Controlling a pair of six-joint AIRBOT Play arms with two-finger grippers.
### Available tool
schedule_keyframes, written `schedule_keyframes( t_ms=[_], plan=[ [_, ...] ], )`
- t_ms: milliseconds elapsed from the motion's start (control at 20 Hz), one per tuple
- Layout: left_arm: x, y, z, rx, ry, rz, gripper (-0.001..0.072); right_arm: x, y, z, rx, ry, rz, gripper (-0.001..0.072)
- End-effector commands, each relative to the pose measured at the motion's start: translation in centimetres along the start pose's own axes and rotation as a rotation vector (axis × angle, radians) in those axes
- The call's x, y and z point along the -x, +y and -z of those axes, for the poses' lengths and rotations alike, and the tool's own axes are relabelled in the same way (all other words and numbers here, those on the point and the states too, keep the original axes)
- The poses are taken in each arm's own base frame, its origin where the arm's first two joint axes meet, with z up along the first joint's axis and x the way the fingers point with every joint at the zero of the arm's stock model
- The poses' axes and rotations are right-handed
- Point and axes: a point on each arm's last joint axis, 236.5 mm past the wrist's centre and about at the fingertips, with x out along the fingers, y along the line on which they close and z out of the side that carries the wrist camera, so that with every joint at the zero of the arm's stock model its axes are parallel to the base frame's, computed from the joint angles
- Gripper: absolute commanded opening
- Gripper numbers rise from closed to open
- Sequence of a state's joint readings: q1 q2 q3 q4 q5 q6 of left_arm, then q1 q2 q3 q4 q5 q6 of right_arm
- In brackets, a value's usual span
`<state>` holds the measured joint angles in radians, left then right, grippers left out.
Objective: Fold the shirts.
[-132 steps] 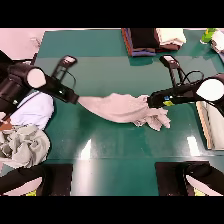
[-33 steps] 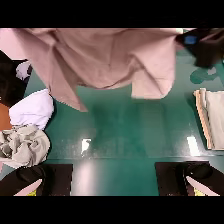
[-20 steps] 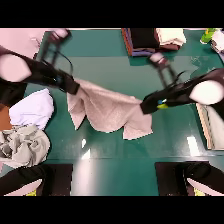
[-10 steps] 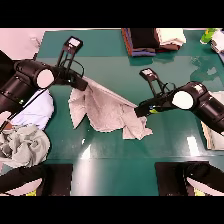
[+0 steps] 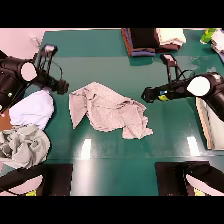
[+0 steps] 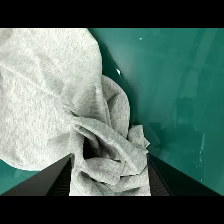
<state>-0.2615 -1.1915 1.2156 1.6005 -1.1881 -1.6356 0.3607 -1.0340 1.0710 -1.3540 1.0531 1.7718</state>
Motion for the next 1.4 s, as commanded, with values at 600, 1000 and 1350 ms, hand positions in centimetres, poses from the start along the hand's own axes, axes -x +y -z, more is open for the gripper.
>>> schedule_keyframes(
  t_ms=[600,1000,1350],
  plan=[
    [-8.7,-6.2,13.2,0.214,0.292,0.276,0.0507,0.8,-1.0,1.6,-0.007,-0.030,-0.009,0.0503],
    [-10.1,-6.7,13.9,0.243,0.315,0.290,0.0495,0.8,-0.9,1.8,-0.011,-0.019,-0.013,0.0503],
    [-6.7,-6.3,9.9,0.125,0.218,0.295,0.0028,0.6,-0.2,8.5,0.085,0.237,0.001,0.0529]
  ],
)
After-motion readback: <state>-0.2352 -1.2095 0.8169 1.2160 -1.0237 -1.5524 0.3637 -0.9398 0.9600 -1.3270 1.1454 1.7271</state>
